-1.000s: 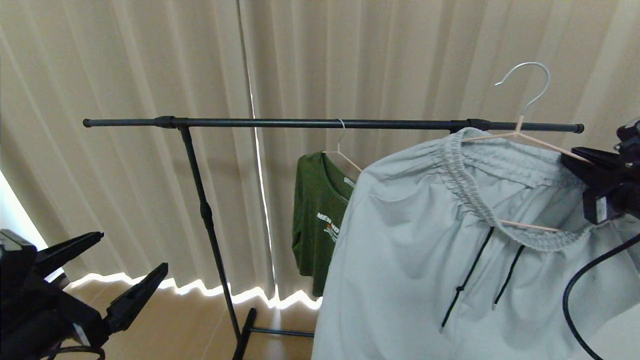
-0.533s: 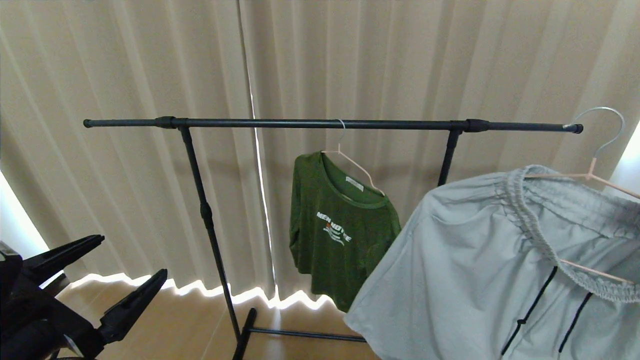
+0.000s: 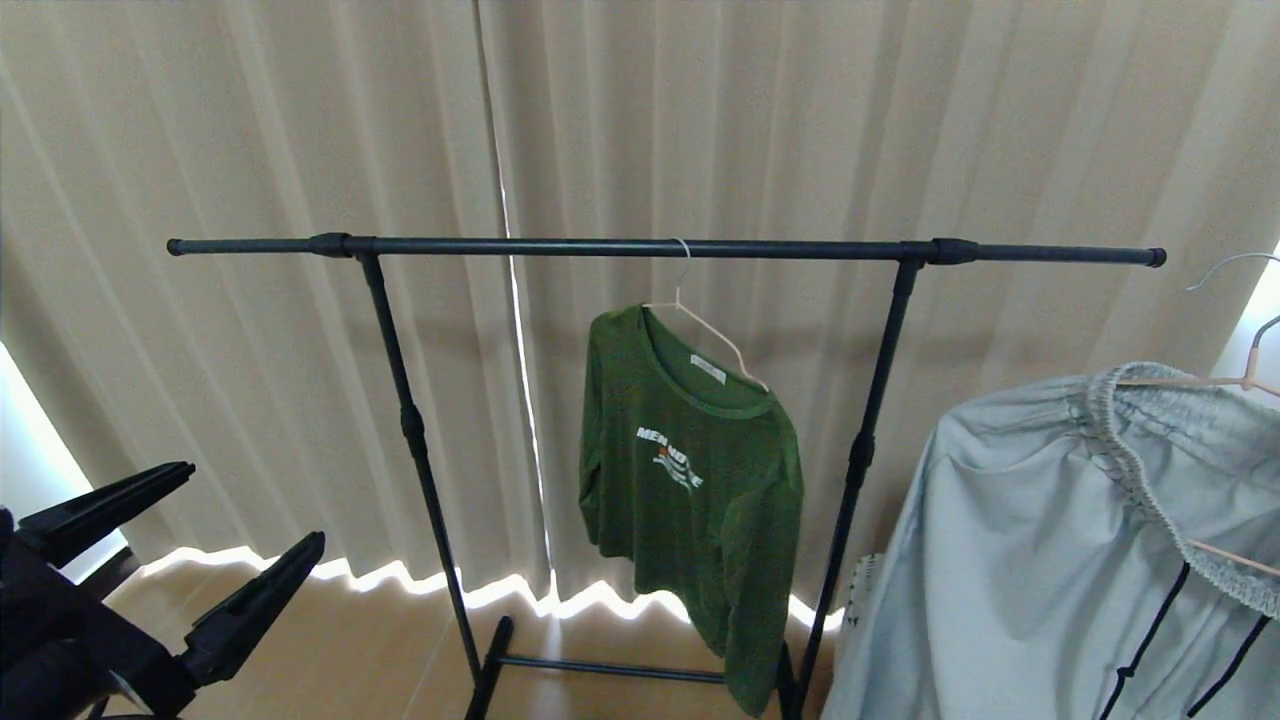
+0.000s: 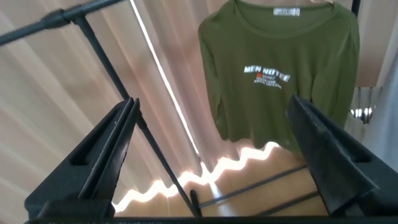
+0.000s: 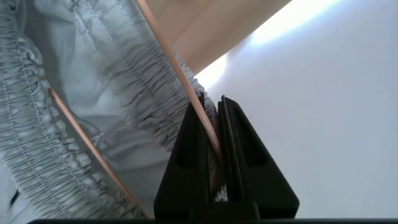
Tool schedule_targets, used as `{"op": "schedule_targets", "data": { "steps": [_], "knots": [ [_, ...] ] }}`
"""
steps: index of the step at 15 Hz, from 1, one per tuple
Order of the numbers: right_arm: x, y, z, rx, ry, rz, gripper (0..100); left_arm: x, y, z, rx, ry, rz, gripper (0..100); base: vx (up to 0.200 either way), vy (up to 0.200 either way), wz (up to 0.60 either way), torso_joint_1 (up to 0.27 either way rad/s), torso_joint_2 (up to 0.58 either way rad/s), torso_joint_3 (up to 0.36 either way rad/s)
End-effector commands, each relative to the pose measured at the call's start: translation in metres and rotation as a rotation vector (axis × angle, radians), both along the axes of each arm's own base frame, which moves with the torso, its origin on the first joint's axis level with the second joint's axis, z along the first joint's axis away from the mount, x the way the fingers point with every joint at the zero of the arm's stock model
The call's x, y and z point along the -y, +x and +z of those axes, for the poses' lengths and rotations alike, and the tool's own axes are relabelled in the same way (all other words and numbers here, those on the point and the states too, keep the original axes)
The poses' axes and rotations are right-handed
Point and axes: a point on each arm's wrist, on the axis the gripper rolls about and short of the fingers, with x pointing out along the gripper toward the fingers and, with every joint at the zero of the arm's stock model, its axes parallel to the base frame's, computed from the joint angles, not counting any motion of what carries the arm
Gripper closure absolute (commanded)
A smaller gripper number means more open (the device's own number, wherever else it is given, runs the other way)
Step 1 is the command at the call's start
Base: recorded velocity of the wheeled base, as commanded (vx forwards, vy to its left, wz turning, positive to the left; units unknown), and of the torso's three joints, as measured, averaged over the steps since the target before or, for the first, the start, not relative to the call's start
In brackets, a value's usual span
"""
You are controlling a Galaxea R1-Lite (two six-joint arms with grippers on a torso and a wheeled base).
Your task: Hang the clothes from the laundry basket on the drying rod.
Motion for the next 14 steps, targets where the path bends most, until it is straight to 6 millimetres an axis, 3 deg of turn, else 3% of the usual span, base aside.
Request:
{"op": "schedule_targets", "data": {
  "steps": [1, 4, 14],
  "knots": [
    [-0.001, 0.008, -0.003, -0.019, 0.005, 0.025, 100, 0.0, -0.002, 0.001, 0.012, 0.0, 0.0, 0, 0.0, 0.0, 0.0, 0.0, 0.0, 0.0],
    [-0.005, 0.015, -0.002, -0.021, 0.008, 0.065, 100, 0.0, -0.001, 0.003, 0.013, -0.005, 0.0, 0, 0.0, 0.0, 0.0, 0.0, 0.0, 0.0],
    [-0.024, 0.042, 0.001, -0.042, 0.047, 0.19, 100, -0.001, -0.004, 0.004, 0.03, -0.008, 0.0, 0, 0.2, 0.0, 0.0, 0.002, 0.0, 0.002]
  ]
}}
